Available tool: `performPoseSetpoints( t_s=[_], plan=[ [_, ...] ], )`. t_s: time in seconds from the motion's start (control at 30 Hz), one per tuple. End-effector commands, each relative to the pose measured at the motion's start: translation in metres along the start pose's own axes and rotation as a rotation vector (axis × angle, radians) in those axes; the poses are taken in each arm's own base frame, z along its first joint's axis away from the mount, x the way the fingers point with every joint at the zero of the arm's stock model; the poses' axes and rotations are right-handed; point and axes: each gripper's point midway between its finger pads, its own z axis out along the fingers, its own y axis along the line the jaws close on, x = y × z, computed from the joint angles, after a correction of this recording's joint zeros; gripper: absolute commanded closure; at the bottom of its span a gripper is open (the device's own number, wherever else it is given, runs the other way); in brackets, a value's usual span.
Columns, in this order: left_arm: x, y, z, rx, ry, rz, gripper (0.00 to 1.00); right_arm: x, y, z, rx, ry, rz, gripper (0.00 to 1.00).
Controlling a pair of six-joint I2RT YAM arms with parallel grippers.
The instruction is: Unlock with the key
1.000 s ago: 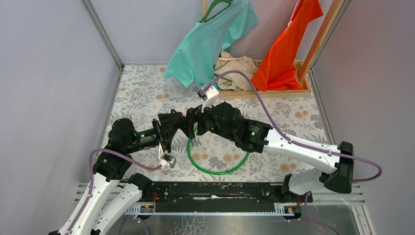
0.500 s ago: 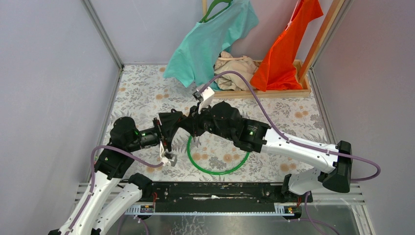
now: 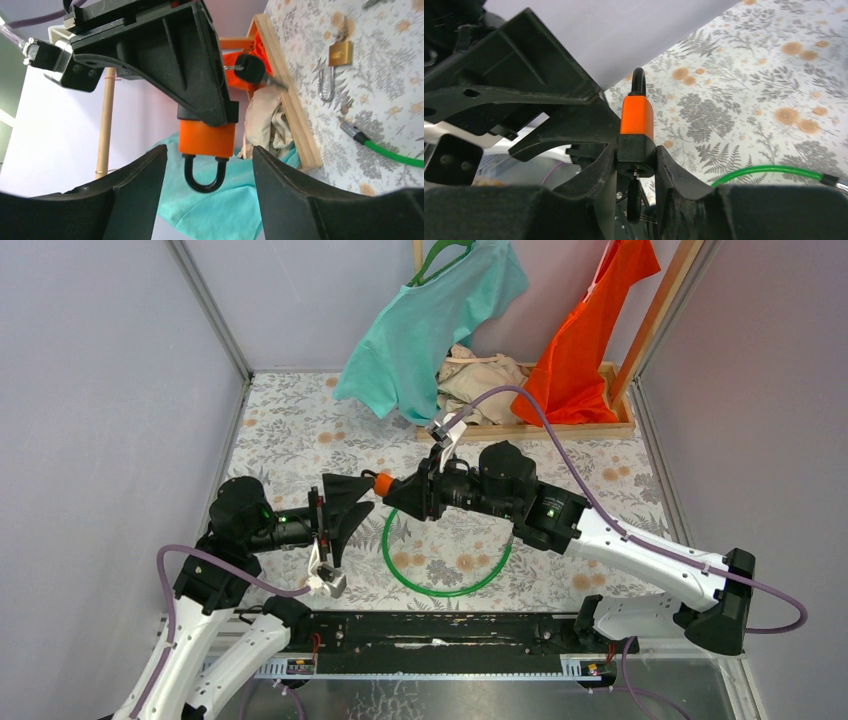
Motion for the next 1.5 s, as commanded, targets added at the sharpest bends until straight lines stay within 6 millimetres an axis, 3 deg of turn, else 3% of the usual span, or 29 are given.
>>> performPoseSetpoints(
  t_s=[0.0,0.33,0.47,0.63,0.67,0.73,0.8,0.9,1.0,1.13,1.47],
  plan=[
    [-0.022,0.002,0.000,0.024,-0.103,-0.022,0.31,-0.039,0.041,-0.008,-0.190,-0.115,-0.033,1.00],
    [-0.021,0.002,0.000,0.033,-0.098,0.010,0.32,-0.030,0.056,0.008,-0.291,-0.040,-0.040,1.00],
    [-0.021,0.003,-0.001,0.031,-0.096,0.011,0.41,-0.029,0.057,0.012,-0.298,-0.031,-0.038,1.00],
    [-0.023,0.001,-0.001,0.031,-0.101,0.006,0.61,-0.030,0.059,0.014,-0.311,-0.030,-0.041,0.99],
    [-0.023,0.001,-0.001,0.030,-0.101,0.007,0.68,-0.030,0.060,0.014,-0.317,-0.027,-0.039,0.92],
    [-0.023,0.002,-0.001,0.030,-0.100,0.005,0.85,-0.028,0.063,0.011,-0.329,-0.021,-0.028,0.64],
    [-0.022,0.003,-0.002,0.029,-0.094,-0.002,0.99,-0.029,0.061,0.003,-0.320,-0.031,-0.024,0.43],
    [-0.022,0.004,-0.003,0.027,-0.085,-0.010,1.00,-0.034,0.045,-0.013,-0.286,-0.069,0.007,0.34],
    [-0.021,0.004,-0.003,0.026,-0.081,-0.012,1.00,-0.033,0.032,-0.030,-0.257,-0.086,0.022,0.33],
    [-0.019,0.005,-0.003,0.028,-0.073,-0.013,1.00,-0.024,0.030,-0.041,-0.253,-0.047,0.007,0.38],
    [-0.016,0.010,-0.003,0.026,-0.059,-0.009,1.00,-0.014,0.036,-0.030,-0.307,0.033,0.005,0.55]
  ],
)
